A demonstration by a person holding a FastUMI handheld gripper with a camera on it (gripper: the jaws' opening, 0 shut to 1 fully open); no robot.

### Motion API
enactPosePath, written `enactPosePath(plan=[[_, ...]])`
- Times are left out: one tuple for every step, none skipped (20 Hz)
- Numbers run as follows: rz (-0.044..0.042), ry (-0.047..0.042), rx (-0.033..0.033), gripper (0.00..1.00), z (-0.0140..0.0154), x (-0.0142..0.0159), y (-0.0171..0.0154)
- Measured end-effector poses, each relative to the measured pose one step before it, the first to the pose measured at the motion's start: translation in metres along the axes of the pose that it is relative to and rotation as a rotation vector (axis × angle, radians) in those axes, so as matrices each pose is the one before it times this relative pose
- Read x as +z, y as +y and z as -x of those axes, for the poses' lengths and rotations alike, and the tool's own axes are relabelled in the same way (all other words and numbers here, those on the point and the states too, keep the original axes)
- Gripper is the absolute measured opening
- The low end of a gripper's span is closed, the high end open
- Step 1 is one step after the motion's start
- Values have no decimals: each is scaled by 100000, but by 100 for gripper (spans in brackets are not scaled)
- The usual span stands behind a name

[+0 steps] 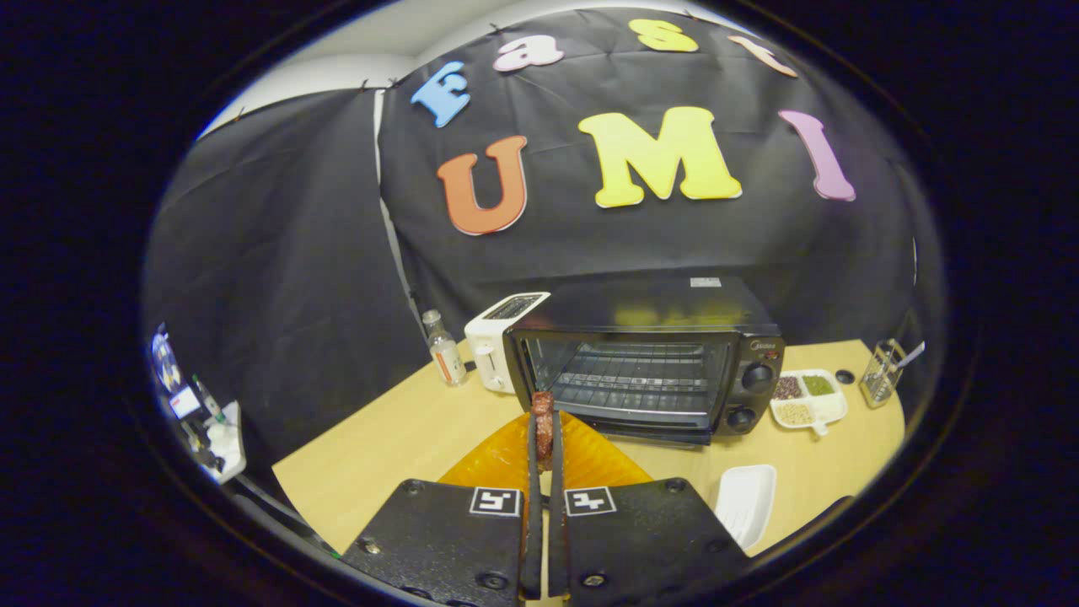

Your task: Open the toaster oven, put the food inside, and close the toaster oven door.

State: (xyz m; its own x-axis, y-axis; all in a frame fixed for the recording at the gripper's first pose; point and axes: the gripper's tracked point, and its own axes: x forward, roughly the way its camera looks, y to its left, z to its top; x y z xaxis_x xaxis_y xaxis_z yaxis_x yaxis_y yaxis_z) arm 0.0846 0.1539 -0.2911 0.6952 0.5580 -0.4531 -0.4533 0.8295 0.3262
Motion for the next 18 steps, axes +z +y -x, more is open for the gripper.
enactPosePath(plan=[[-7134, -1400, 44, 6, -1194, 123, -273], [-7728, -1334, 593, 6, -891, 323, 2], [-10848, -1549, 914, 6, -1144, 21, -543], [-11335, -1069, -14, 6, -955, 74, -883], [-11168, -2564, -277, 6, -1026, 277, -919], [-7332, -1301, -404, 6, -1142, -109, -1226], [-7237, -2615, -516, 6, -1097, 726, -1324], [-5590, -2192, 770, 6, -905, 626, -552], [-5852, -2699, 2081, 6, -923, 730, -295], [-5245, -1695, 2332, 6, -978, 519, -10], [-4369, -1013, 1508, 6, -1101, 287, -158], [-3592, -642, 148, 6, -830, 227, -399], [-3755, -1957, 132, 6, -1140, 341, -448], [-1803, -2086, 294, 6, -805, 244, -163], [-847, -2800, -671, 6, -1056, 437, -336], [461, -1245, -1213, 6, -569, 145, -254], [1286, -1351, -2319, 6, -748, 27, -504], [899, -1497, -1925, 6, -362, 150, -311]])
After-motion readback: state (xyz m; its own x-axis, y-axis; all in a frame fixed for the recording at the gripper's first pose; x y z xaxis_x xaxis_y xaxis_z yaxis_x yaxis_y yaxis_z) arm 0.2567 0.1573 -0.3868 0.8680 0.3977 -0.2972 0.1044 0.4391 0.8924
